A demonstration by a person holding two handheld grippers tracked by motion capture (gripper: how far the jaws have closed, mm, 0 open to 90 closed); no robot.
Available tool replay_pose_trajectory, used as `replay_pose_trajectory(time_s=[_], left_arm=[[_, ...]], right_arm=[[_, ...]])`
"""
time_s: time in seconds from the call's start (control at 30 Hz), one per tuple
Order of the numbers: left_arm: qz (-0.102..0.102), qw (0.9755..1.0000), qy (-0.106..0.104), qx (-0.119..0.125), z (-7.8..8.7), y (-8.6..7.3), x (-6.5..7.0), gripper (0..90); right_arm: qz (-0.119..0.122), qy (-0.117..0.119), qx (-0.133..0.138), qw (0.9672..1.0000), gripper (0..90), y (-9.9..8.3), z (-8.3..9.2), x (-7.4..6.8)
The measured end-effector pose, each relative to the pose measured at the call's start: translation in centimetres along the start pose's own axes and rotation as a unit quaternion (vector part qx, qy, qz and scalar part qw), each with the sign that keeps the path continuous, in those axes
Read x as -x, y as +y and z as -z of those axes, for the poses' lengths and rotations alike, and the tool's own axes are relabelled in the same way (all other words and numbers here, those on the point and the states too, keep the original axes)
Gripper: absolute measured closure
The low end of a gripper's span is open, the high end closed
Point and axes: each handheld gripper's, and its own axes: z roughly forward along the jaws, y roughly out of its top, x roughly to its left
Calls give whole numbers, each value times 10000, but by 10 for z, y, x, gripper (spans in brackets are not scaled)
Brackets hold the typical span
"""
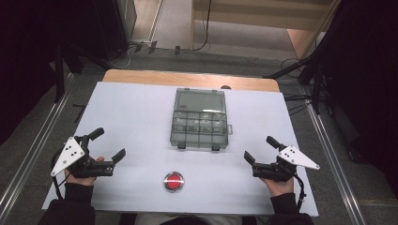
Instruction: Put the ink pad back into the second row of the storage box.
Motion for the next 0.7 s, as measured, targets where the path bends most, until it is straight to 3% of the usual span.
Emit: replay_pose_trajectory(time_s=[0.53,0.7], left_arm=[[21,10000,-28,16,-1,0,0,0],[75,9999,-27,96,0,1,0,0]], right_arm=[[130,262,-303,9991,0,-3,-7,-7],[173,452,-619,9969,0,-6,-13,-11]])
